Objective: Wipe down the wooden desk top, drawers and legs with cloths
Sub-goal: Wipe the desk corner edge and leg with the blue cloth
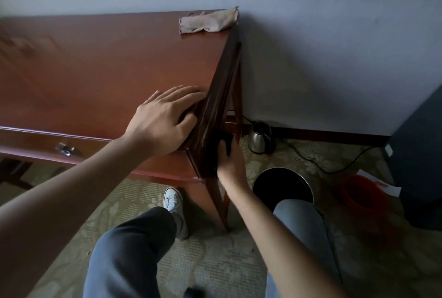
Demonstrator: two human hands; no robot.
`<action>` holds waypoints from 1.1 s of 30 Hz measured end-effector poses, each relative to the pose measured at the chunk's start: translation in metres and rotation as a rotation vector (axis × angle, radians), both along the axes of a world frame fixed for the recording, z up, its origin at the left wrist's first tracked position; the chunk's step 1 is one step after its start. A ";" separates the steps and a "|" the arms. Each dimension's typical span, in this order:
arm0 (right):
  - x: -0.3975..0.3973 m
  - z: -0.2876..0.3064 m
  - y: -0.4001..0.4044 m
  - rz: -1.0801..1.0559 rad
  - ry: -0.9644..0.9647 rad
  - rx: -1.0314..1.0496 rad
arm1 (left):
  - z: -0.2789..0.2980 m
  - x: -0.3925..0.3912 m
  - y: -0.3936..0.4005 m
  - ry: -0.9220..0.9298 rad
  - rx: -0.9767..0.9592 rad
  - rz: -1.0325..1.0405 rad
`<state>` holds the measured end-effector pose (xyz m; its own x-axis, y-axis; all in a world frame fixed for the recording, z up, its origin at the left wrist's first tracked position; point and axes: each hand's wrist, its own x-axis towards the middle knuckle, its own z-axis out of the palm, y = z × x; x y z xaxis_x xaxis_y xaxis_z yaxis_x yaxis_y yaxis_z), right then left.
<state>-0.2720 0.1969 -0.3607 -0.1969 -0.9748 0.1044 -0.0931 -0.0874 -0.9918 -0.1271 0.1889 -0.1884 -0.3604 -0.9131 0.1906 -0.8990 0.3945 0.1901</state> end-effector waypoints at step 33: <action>0.027 0.037 0.076 -0.116 0.158 -0.021 | -0.010 0.004 0.000 -0.073 0.106 0.041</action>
